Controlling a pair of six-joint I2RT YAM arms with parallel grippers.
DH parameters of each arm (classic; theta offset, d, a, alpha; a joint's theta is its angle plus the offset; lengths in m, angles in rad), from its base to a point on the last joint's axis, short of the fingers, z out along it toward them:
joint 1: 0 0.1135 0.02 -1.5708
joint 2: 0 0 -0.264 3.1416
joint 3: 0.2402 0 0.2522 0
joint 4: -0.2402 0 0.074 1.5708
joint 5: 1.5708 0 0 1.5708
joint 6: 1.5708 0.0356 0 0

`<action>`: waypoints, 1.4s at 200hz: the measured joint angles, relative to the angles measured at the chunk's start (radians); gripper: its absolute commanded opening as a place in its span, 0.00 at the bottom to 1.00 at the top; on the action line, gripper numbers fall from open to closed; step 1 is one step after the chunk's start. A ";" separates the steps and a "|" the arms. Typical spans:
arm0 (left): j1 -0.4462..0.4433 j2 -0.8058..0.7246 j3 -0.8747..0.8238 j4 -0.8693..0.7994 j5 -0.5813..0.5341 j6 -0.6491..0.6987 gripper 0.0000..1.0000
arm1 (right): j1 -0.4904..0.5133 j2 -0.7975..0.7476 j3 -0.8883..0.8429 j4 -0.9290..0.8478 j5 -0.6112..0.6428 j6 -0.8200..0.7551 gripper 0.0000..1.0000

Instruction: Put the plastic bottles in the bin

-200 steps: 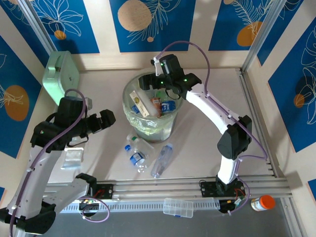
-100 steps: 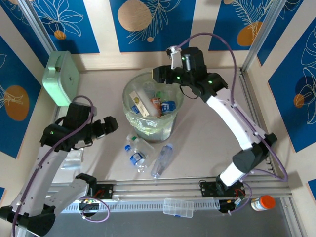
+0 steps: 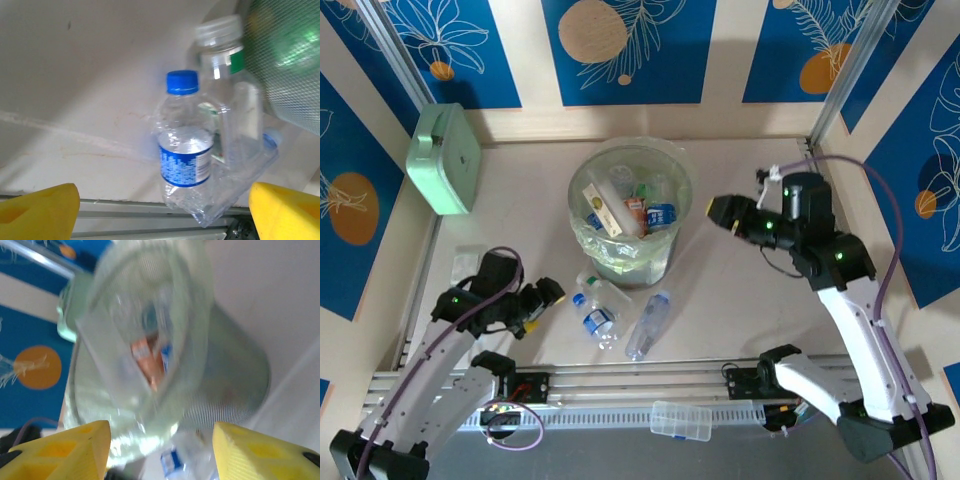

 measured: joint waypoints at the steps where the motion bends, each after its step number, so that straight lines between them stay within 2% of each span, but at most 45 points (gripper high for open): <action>1: 0.000 -0.002 -0.007 0.003 0.003 -0.005 0.86 | 0.001 -0.003 -0.005 -0.002 -0.004 0.002 0.58; 33: 0.000 -0.055 -0.102 0.045 0.039 -0.100 0.86 | 0.096 -0.062 -0.248 -0.087 -0.122 0.061 0.66; 72: 0.000 -0.069 -0.104 0.050 0.044 -0.121 0.88 | 0.314 -0.049 -0.392 -0.151 -0.124 0.120 0.78; 89: 0.000 -0.069 -0.096 0.044 0.044 -0.121 0.88 | 0.383 0.002 -0.420 -0.139 -0.120 0.142 0.80; 109: 0.000 -0.069 -0.081 0.042 0.044 -0.120 0.88 | 0.449 0.112 -0.447 -0.098 -0.096 0.175 0.89; 123: 0.000 -0.074 -0.071 0.036 0.044 -0.117 0.88 | 0.478 0.198 -0.451 -0.067 -0.084 0.200 0.96; 135: 0.000 -0.079 -0.064 0.027 0.044 -0.113 0.88 | 0.493 0.266 -0.449 -0.031 -0.075 0.216 0.97; 152: 0.000 -0.086 -0.057 0.021 0.045 -0.106 0.88 | 0.497 0.357 -0.435 0.016 -0.071 0.225 0.96; 176: 0.000 -0.087 -0.053 0.013 0.047 -0.102 0.88 | 0.498 0.461 -0.400 0.084 -0.066 0.260 0.87; 212: 0.002 -0.087 -0.018 -0.010 0.047 -0.085 0.88 | 0.508 0.564 -0.367 0.158 -0.023 0.350 0.88; 228: 0.003 -0.087 -0.010 -0.014 0.047 -0.075 0.88 | 0.512 0.595 -0.365 0.185 0.002 0.402 0.86; 255: 0.003 -0.088 -0.006 -0.034 0.047 -0.064 0.88 | 0.517 0.621 -0.372 0.228 0.044 0.483 0.66; 280: 0.004 -0.091 0.010 -0.061 0.043 -0.047 0.88 | 0.514 0.619 -0.406 0.254 0.082 0.549 0.57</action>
